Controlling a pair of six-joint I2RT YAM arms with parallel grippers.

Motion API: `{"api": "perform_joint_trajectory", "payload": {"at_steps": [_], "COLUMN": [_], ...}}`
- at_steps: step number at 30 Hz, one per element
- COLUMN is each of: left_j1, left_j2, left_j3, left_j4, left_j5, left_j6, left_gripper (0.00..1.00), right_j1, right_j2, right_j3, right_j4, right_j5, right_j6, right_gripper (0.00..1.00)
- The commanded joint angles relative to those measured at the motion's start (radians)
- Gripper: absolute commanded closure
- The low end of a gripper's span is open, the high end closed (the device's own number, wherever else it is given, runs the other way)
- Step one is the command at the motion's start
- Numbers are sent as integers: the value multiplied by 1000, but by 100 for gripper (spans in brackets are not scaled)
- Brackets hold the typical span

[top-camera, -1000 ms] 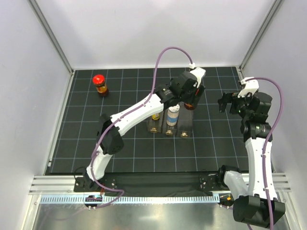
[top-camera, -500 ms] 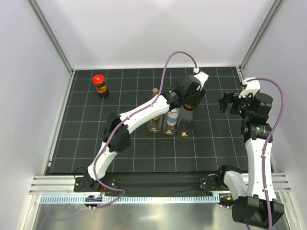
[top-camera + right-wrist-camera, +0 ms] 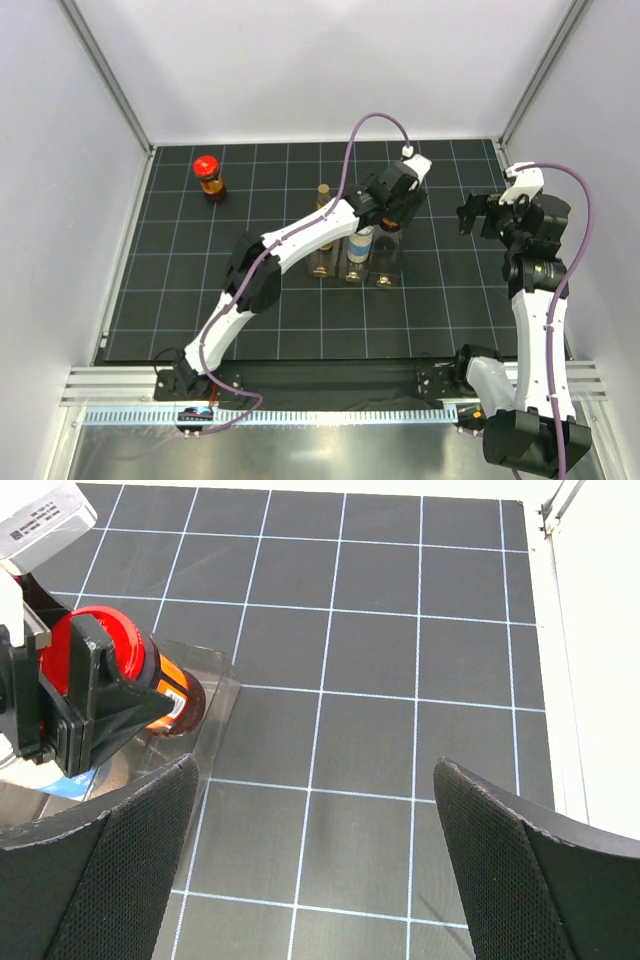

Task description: Organize the condiment bottles

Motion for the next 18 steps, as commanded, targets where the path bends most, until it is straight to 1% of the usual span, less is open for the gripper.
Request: {"api": "perform_joint_trajectory", "payload": {"at_steps": [1,7,10,11,16,18], "left_j1": [13,21,21,21,21,21], "left_j2": [-32,-13,1,5,27,30], "left_j3": [78,77,77,78,80,81], "left_j4": [124,121,121,123,126,126], "left_j5": [-34,-32,-32,-32,-37,-35], "left_j6": [24,23,23,23,20,20], "left_gripper": [100,99,96,93,85,80], "right_j1": [-7,-7,-7,-7,-7,-8], "right_j2": [-11,-8,-8,-8,-8,-8], "right_j3": [-5,-5,-5,-5,-6,-6], "right_j4": [49,49,49,50,50,50], "right_j5": [-4,-10,-12,-13,-15,-15], "right_j6": [10,10,10,10,10,10], "right_gripper": [0,0,1,0,0,0]}}
